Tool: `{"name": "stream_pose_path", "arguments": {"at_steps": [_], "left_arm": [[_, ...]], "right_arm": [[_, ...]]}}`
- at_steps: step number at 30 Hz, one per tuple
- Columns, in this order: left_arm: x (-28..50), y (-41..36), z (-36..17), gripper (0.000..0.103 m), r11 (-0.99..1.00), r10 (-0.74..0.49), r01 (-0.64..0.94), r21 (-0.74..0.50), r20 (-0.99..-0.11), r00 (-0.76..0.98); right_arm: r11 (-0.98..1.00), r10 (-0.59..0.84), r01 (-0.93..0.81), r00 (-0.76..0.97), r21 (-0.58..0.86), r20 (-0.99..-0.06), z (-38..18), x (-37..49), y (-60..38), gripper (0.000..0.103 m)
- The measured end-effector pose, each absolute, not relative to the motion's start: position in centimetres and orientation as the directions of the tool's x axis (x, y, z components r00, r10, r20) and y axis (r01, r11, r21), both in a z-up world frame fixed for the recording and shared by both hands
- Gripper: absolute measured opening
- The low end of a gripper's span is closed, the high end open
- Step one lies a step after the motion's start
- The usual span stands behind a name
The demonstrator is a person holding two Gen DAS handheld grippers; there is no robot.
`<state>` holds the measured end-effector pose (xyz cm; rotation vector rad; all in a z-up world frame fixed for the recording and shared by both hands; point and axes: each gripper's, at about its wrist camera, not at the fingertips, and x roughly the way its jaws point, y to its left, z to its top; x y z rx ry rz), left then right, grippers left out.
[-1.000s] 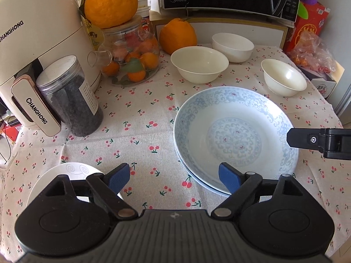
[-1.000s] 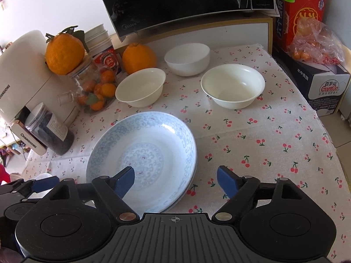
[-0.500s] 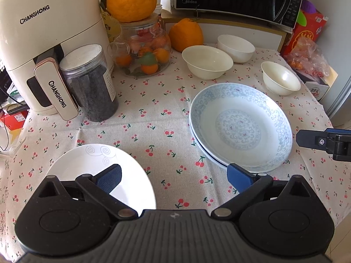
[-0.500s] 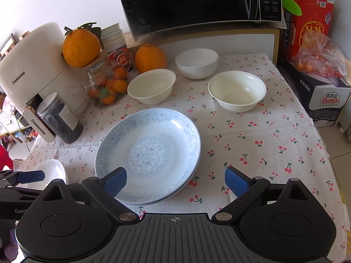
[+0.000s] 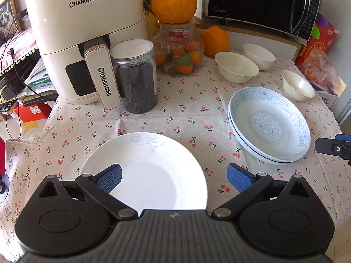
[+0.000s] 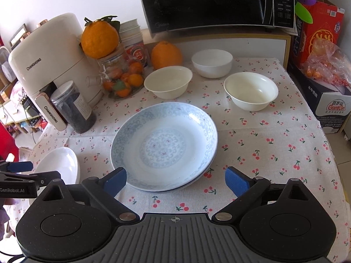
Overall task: Organize plates and bowls
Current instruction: 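Move both grippers to the rim of the plain white plate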
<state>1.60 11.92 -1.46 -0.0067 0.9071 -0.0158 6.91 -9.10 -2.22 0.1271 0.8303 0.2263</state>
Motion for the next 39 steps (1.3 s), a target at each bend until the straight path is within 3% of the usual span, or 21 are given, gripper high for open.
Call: {"name": "stream_pose_path", "arguments": {"at_steps": [26,32,39], "left_arm": [[-0.3,22.1,-5.0,0.101,0.986,0.014,-0.136,-0.1,-0.753,0.657],[-0.3,23.1,-5.6,0.095,0.982,-0.011,-0.135,-0.133,-0.753,0.658],[-0.2,23.7,-6.0,0.078,0.971,-0.046,-0.155,-0.18,-0.78,0.624]], "right_arm": [[0.863,0.501,-0.395,0.578,0.316,-0.644,-5.8,5.6,3.0,0.098],[0.859,0.503,-0.388,0.517,0.335,-0.692,-7.9,5.8,4.8,0.098],[0.861,0.503,-0.361,0.494,0.359,-0.709,-8.9,6.1,5.7,0.098]]}}
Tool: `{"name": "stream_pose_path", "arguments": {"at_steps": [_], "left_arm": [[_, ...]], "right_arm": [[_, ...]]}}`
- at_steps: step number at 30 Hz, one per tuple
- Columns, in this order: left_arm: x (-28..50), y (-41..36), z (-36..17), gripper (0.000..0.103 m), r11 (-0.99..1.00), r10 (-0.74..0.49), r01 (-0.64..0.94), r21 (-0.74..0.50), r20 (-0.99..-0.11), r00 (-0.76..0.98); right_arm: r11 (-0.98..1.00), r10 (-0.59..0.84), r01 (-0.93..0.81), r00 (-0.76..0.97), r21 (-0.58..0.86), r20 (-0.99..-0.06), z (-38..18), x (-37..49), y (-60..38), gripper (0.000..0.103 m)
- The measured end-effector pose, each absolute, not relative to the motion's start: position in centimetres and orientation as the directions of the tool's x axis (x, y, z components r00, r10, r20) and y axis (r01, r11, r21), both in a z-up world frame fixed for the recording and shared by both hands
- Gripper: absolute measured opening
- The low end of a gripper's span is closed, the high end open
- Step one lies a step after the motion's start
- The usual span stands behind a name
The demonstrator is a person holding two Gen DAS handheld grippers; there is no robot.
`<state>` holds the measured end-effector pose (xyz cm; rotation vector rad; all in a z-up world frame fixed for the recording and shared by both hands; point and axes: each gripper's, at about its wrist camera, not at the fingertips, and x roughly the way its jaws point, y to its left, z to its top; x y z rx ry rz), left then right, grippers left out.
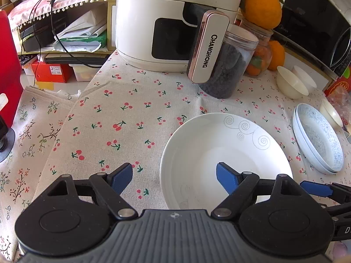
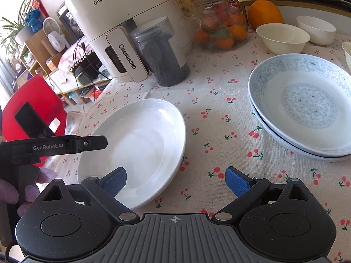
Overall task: Organize plates and bowls
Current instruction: 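Move both grippers to the rim of the plain white plate, then carry the raised white plate with both grippers over the blue plate stack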
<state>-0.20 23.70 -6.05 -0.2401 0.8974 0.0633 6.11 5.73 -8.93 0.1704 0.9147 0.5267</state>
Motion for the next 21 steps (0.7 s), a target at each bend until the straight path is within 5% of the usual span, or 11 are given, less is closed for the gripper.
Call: {"name": "stream_pose_path", "arguments": {"at_steps": [10,21], "left_arm": [[0.0,24.2,-6.4,0.044,0.955,-0.076,-0.187,-0.231,-0.8,0.595],[0.0,23.8,-6.6,0.026,0.959,-0.08,-0.179,-0.22,-0.815,0.574]], "right_arm": [[0.854,0.514,-0.369,0.493,0.367,-0.702,-8.9,6.2,6.8,0.098],[0.852,0.516,-0.386,0.497,0.355,-0.698,-8.9,6.4,7.6,0.084]]}}
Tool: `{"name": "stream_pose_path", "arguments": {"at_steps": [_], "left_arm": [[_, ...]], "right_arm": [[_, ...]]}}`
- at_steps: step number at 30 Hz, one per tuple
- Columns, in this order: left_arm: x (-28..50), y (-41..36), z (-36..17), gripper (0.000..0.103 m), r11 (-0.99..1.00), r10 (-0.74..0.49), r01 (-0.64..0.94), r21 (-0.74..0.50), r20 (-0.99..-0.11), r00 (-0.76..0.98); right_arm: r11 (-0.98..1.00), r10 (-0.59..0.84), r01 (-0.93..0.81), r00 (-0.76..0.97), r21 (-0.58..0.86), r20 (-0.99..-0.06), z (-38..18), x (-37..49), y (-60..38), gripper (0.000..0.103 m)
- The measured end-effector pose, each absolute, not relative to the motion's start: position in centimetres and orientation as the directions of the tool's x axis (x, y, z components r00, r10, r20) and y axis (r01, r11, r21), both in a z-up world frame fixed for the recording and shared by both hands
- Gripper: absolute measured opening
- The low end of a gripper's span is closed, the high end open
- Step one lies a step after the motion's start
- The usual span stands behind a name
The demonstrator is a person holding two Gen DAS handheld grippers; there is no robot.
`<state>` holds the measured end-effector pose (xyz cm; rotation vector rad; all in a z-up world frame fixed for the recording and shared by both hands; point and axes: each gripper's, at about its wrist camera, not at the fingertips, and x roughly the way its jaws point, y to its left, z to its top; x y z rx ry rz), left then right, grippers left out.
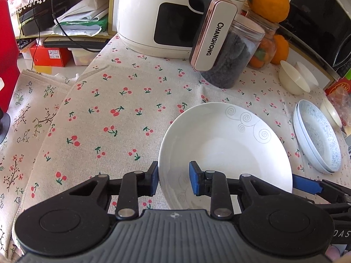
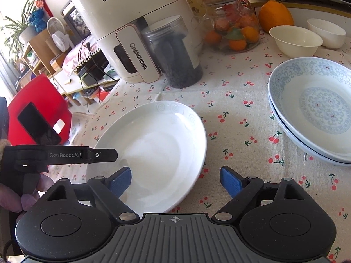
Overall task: Organize plates and bowls
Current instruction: 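Carry the raised white plate with both grippers over the blue plate stack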
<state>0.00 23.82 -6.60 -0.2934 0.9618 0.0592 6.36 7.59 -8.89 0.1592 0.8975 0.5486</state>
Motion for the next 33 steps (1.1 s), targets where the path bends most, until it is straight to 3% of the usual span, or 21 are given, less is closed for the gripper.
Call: {"name": "stream_pose_path", "arguments": {"at_steps": [8,10,14,33], "left_arm": [[0.0,24.1,-6.6,0.017,0.957,-0.065,-0.197,-0.213,-0.819,0.57],[-0.1,24.2,-6.6,0.017,0.955,-0.068,-0.199,-0.219,-0.818,0.571],[-0.2,24.5,-6.4,0.017,0.951,-0.074,-0.201,-0.233,-0.808,0.584],[-0.2,23.5,-4.3,0.014,0.942,-0.111,-0.167,-0.292,-0.74,0.664]], "right_arm": [[0.858,0.505,-0.384,0.506,0.341,-0.699,-8.8,6.3,7.6,0.05],[0.871,0.483,-0.371,0.52,0.323,-0.704,-8.7,6.4,7.5,0.036],[0.866,0.491,-0.392,0.547,0.311,-0.678,-7.7,6.2,7.2,0.031],[0.859,0.511,-0.38,0.599,0.343,-0.616,-5.4,6.3,4.9,0.031]]}}
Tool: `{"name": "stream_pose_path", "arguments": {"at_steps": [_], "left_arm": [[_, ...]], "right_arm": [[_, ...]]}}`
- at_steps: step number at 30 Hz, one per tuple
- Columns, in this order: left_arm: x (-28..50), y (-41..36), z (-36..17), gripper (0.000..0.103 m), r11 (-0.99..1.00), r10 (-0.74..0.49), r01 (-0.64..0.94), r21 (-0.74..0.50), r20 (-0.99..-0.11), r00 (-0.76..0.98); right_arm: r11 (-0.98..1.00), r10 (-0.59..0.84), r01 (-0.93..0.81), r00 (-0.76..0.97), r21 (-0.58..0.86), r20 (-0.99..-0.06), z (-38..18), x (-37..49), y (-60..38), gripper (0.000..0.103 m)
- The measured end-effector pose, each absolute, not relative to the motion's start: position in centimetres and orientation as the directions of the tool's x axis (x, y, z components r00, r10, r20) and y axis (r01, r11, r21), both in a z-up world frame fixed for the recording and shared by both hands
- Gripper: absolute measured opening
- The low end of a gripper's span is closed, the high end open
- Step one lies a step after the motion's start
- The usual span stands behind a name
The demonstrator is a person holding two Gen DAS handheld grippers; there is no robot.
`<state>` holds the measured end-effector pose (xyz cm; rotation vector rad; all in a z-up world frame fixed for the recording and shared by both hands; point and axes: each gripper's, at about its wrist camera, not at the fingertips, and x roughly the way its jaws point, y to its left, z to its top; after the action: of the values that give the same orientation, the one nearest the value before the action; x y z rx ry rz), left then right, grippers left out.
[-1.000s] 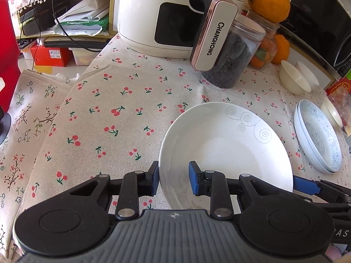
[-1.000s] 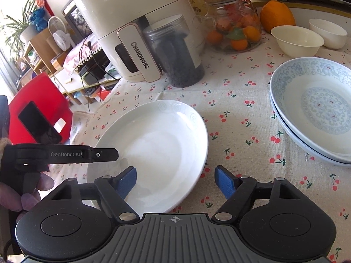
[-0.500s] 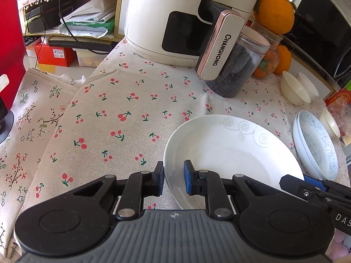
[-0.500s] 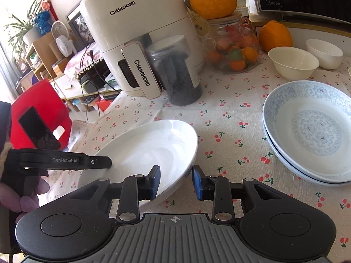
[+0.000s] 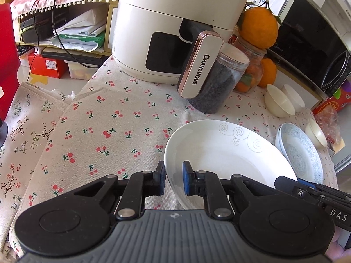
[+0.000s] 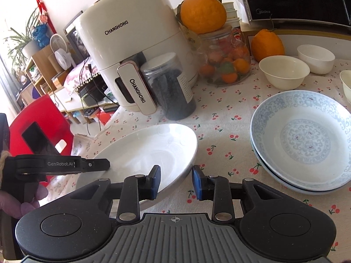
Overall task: Organize plates and bowls
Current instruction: 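Carry the raised white plate with both grippers over the blue plate stack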
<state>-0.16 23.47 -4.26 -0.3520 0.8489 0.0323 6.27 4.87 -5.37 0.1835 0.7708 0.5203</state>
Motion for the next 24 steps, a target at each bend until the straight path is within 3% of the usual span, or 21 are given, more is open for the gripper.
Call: {"name": "stream_pose_path", "arguments": {"at_steps": [24], "left_arm": [[2.0,17.2,-2.3,0.014,0.943,-0.193,-0.056,-0.329,-0.675,0.712]], "right_arm": [[0.883,0.461,-0.282,0.67,0.375,-0.581,-3.6,7.3,-2.3,0.031]]}}
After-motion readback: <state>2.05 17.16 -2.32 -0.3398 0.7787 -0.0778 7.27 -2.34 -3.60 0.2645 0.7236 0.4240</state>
